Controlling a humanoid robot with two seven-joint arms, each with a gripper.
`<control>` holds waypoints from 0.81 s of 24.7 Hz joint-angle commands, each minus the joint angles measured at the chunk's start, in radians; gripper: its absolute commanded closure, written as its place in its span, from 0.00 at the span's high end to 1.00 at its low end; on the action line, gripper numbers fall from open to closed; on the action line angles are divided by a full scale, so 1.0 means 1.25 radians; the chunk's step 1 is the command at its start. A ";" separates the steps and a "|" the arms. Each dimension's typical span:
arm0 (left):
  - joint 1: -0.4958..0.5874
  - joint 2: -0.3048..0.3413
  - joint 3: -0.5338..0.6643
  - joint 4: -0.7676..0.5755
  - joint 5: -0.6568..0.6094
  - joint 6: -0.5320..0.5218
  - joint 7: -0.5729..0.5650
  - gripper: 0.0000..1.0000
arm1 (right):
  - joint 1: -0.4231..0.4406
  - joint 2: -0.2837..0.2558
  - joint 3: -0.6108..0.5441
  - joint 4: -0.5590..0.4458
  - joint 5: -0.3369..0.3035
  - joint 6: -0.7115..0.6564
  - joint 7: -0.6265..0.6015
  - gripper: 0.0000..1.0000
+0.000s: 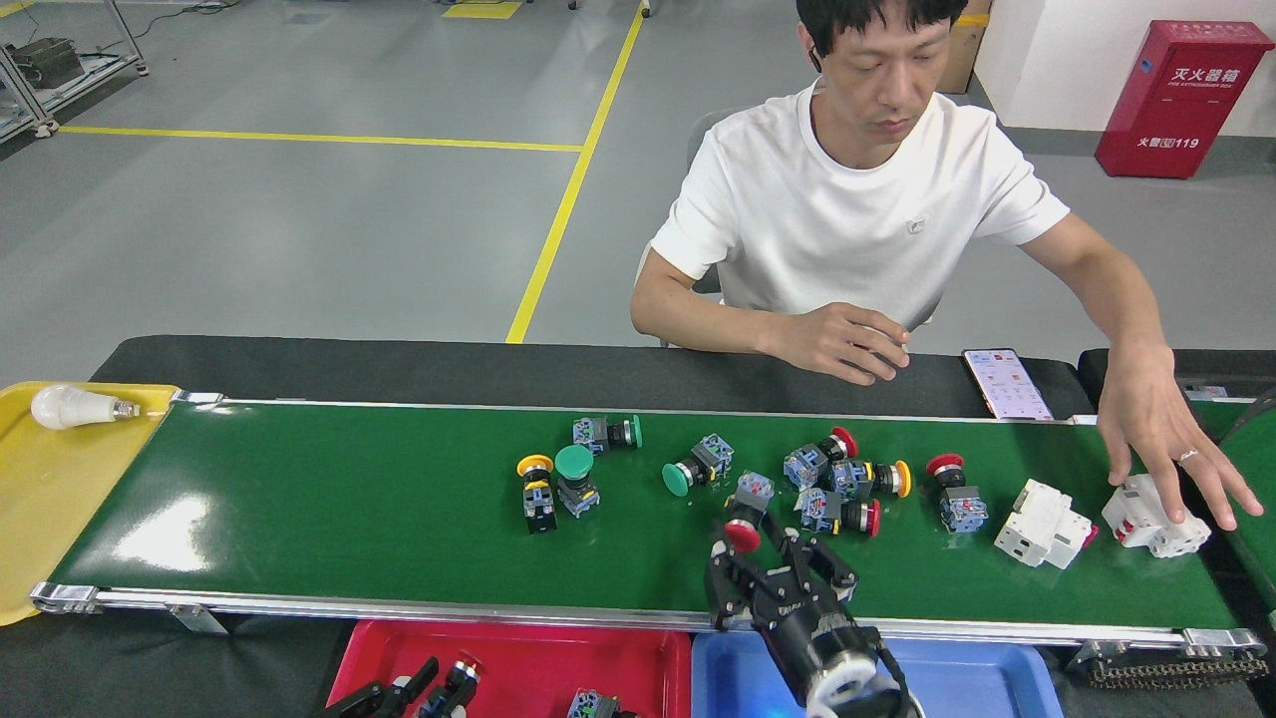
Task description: Pick switch part from conveyor to tray
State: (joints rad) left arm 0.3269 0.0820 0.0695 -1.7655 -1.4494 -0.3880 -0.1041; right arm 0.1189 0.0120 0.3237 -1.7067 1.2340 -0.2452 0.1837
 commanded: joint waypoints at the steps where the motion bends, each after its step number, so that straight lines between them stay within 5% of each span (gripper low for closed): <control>1: -0.014 -0.045 0.054 -0.010 0.026 0.005 -0.033 1.00 | 0.012 -0.007 -0.002 -0.029 -0.001 -0.158 -0.001 0.16; 4: -0.046 -0.111 0.133 -0.010 0.029 0.013 -0.057 1.00 | 0.030 -0.007 0.000 -0.029 -0.001 -0.244 0.000 0.18; 6: -0.063 -0.113 0.142 -0.010 0.029 0.015 -0.057 1.00 | 0.028 -0.006 0.001 -0.026 0.001 -0.281 0.003 0.31; 7: -0.069 -0.113 0.142 -0.011 0.027 0.017 -0.057 1.00 | 0.028 0.000 0.005 -0.025 0.002 -0.284 0.008 0.48; 8: -0.081 -0.112 0.140 -0.011 0.019 0.022 -0.057 1.00 | 0.028 0.012 0.010 -0.025 0.001 -0.285 0.022 0.95; 11: -0.141 -0.116 0.136 0.011 -0.055 0.032 -0.057 1.00 | 0.023 0.055 0.011 -0.013 -0.001 -0.287 0.090 1.00; 17: -0.262 -0.121 0.076 0.151 -0.124 0.091 -0.055 1.00 | 0.001 0.058 -0.002 -0.012 -0.002 -0.280 0.091 1.00; 20: -0.323 -0.111 0.059 0.220 -0.125 0.117 -0.054 1.00 | -0.020 0.060 -0.082 -0.023 -0.002 -0.280 0.086 1.00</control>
State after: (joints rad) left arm -0.0502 -0.0682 0.1463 -1.4992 -1.6027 -0.2656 -0.1779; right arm 0.1125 0.0778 0.2475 -1.7163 1.2357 -0.5916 0.2968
